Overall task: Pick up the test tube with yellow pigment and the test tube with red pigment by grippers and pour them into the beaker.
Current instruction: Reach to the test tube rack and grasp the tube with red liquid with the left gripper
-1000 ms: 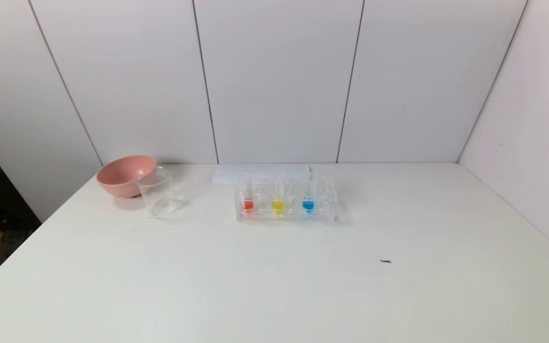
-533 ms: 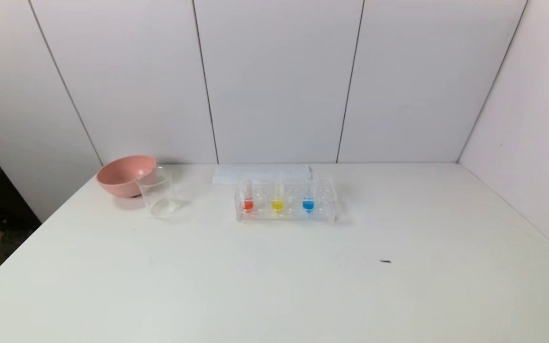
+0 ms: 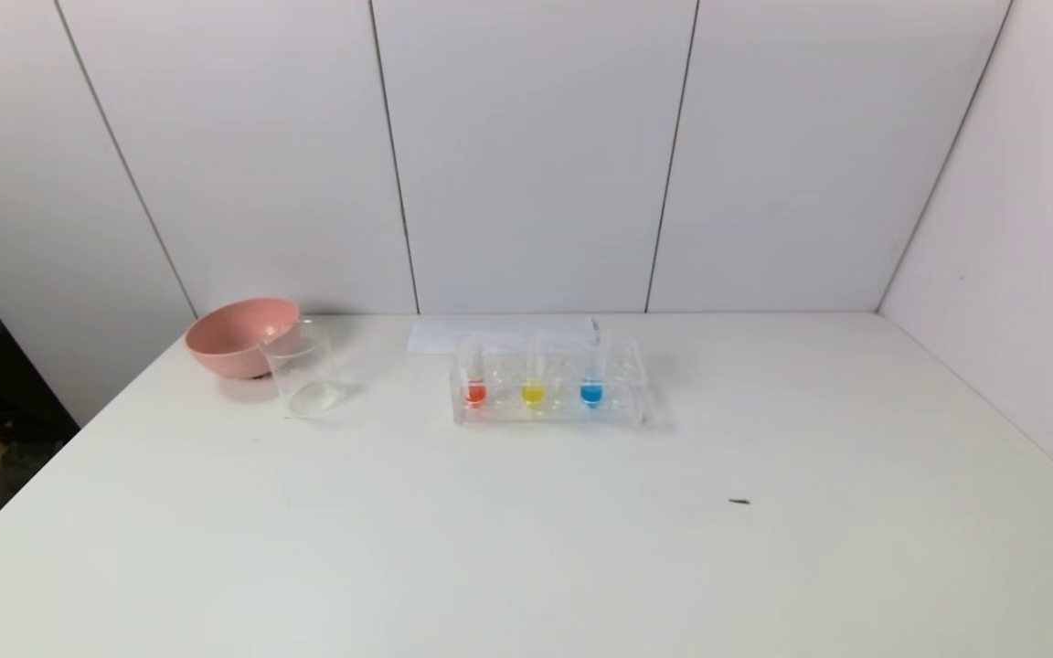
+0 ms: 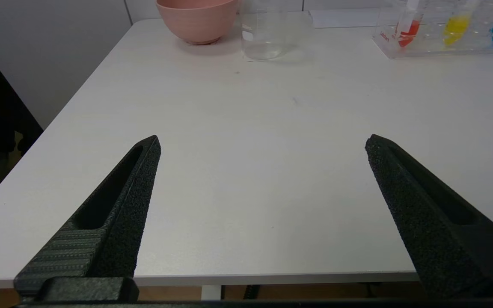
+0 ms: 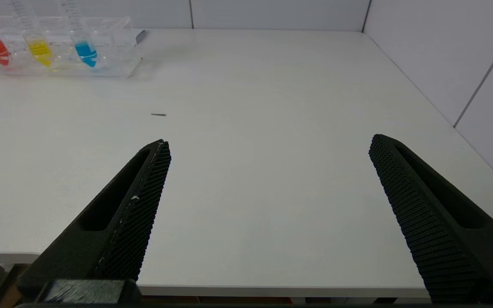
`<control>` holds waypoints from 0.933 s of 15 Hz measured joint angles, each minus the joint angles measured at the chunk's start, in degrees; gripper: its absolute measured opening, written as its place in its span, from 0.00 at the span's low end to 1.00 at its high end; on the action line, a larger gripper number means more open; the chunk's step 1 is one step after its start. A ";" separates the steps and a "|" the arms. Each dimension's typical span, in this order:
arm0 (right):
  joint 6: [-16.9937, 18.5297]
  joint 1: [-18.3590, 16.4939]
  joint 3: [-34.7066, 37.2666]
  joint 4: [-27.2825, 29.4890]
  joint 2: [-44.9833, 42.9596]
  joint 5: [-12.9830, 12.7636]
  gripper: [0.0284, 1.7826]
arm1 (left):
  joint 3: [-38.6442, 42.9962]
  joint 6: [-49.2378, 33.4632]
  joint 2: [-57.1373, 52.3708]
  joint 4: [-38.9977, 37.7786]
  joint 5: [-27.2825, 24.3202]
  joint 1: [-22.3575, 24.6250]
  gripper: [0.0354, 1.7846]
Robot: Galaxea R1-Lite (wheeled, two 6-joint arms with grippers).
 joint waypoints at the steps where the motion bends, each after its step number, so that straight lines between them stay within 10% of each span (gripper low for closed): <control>1: 0.00 0.00 0.00 0.00 0.00 0.00 0.95 | 0.00 -0.22 0.00 -0.02 -0.02 0.00 0.94; 14: 0.02 0.00 0.00 0.00 0.00 0.00 0.95 | -0.02 0.65 0.00 -0.40 -0.02 -0.01 0.94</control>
